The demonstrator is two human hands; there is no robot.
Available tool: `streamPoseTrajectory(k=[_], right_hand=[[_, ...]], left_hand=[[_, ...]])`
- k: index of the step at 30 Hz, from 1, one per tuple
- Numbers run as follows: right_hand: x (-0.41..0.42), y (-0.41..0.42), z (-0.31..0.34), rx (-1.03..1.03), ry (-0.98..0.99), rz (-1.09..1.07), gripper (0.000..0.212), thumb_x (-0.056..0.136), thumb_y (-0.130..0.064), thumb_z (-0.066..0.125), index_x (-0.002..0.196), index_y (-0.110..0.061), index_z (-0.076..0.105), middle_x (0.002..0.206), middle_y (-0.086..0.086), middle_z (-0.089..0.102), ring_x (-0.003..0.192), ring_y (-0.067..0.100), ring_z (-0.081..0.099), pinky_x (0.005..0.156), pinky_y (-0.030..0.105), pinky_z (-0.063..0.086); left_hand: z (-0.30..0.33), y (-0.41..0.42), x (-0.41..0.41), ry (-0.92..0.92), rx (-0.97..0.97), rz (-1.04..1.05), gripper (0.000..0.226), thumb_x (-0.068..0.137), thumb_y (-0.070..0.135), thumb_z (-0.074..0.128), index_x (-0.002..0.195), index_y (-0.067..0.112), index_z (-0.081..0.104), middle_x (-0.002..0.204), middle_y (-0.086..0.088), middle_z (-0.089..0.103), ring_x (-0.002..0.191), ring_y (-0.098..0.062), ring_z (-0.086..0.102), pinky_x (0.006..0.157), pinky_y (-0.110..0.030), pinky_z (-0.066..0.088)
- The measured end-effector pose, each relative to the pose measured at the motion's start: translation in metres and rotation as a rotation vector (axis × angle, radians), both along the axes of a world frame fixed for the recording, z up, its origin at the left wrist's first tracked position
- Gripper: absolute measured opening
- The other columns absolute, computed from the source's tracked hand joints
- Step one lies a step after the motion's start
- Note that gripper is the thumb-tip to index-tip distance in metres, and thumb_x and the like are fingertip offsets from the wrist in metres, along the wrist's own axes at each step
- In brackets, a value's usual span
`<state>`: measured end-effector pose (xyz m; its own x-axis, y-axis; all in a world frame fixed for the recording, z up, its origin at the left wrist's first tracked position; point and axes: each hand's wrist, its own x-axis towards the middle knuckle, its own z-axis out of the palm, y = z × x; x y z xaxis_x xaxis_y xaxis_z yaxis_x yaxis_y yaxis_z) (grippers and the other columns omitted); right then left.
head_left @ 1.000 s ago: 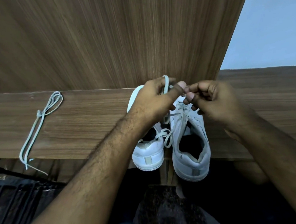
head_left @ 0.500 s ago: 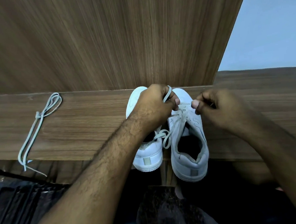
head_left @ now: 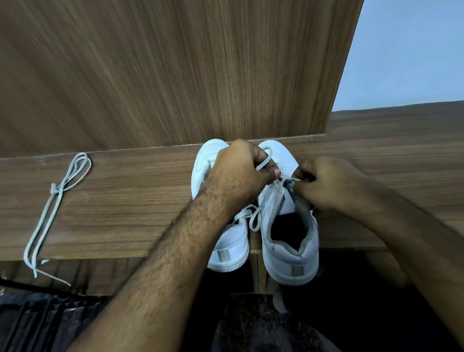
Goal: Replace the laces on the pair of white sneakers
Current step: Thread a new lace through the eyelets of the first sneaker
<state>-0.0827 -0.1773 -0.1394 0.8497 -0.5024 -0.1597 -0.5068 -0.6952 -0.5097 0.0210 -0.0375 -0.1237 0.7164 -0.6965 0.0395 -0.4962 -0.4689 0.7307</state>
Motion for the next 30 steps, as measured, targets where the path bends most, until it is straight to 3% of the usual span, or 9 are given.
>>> streamPoseTrajectory(k=[3, 5, 10, 14, 17, 20, 24, 30], right_hand=[[-0.001, -0.001, -0.003, 0.078, -0.025, -0.023, 0.011, 0.089, -0.023, 0.061, 0.084, -0.018, 0.069, 0.072, -0.002, 0.071, 0.057, 0.011, 0.067, 0.052, 0.024, 0.049], [-0.001, -0.002, -0.005, 0.073, -0.06, -0.009, 0.014, 0.091, -0.03, 0.064, 0.081, -0.021, 0.067, 0.069, -0.003, 0.07, 0.054, 0.01, 0.067, 0.054, 0.026, 0.052], [-0.003, -0.005, -0.005, 0.091, -0.089, -0.016, 0.021, 0.093, -0.032, 0.066, 0.075, -0.023, 0.067, 0.065, -0.003, 0.069, 0.048, 0.008, 0.065, 0.049, 0.021, 0.046], [-0.002, -0.009, -0.007, 0.137, -0.075, -0.033, 0.017, 0.092, -0.022, 0.064, 0.077, -0.019, 0.071, 0.069, 0.0, 0.072, 0.066, 0.021, 0.071, 0.069, 0.041, 0.061], [-0.003, -0.009, -0.007, 0.217, -0.077, -0.076, 0.018, 0.093, -0.019, 0.062, 0.078, -0.017, 0.071, 0.069, 0.002, 0.073, 0.068, 0.024, 0.072, 0.071, 0.047, 0.062], [-0.005, -0.009, -0.006, 0.332, -0.07, -0.101, 0.022, 0.096, -0.012, 0.059, 0.078, -0.013, 0.071, 0.071, 0.007, 0.074, 0.067, 0.025, 0.07, 0.067, 0.045, 0.06], [-0.006, -0.008, -0.001, 0.467, -0.062, -0.097, 0.024, 0.099, -0.009, 0.054, 0.083, -0.011, 0.071, 0.077, 0.011, 0.074, 0.064, 0.019, 0.066, 0.055, 0.033, 0.056], [-0.008, -0.007, -0.001, 0.532, -0.08, -0.091, 0.034, 0.105, -0.023, 0.047, 0.08, -0.014, 0.068, 0.08, 0.014, 0.073, 0.059, 0.014, 0.063, 0.044, 0.019, 0.045]], left_hand=[[-0.001, -0.004, -0.003, -0.056, 0.066, 0.004, 0.017, 0.089, 0.02, 0.072, 0.079, 0.006, 0.075, 0.06, 0.0, 0.065, 0.054, -0.005, 0.059, 0.044, -0.014, 0.038], [-0.002, -0.006, -0.005, -0.068, 0.094, 0.007, 0.02, 0.09, 0.02, 0.069, 0.08, 0.002, 0.072, 0.07, -0.011, 0.069, 0.062, -0.016, 0.062, 0.05, -0.021, 0.04], [-0.003, -0.006, -0.005, -0.044, 0.131, -0.023, 0.013, 0.085, 0.021, 0.077, 0.075, 0.012, 0.075, 0.06, 0.006, 0.062, 0.058, -0.005, 0.056, 0.047, -0.01, 0.035], [-0.004, -0.011, -0.007, -0.103, 0.113, 0.038, 0.013, 0.086, 0.016, 0.07, 0.076, 0.008, 0.072, 0.07, -0.004, 0.068, 0.068, -0.016, 0.062, 0.058, -0.024, 0.047], [-0.007, -0.016, -0.009, -0.116, 0.105, 0.056, 0.012, 0.083, 0.012, 0.067, 0.072, 0.009, 0.071, 0.071, -0.003, 0.068, 0.071, -0.017, 0.065, 0.065, -0.033, 0.056], [-0.011, -0.022, -0.011, -0.132, 0.122, 0.045, 0.021, 0.08, 0.011, 0.064, 0.059, 0.013, 0.062, 0.062, -0.002, 0.063, 0.068, -0.021, 0.064, 0.064, -0.038, 0.056], [-0.017, -0.025, -0.011, -0.152, 0.124, 0.054, 0.037, 0.08, 0.014, 0.064, 0.048, 0.023, 0.045, 0.054, 0.005, 0.049, 0.063, -0.023, 0.056, 0.059, -0.033, 0.047], [-0.021, -0.033, -0.015, -0.207, 0.142, 0.041, 0.035, 0.083, 0.021, 0.068, 0.052, 0.021, 0.05, 0.068, -0.003, 0.061, 0.074, -0.027, 0.064, 0.064, -0.036, 0.052]])
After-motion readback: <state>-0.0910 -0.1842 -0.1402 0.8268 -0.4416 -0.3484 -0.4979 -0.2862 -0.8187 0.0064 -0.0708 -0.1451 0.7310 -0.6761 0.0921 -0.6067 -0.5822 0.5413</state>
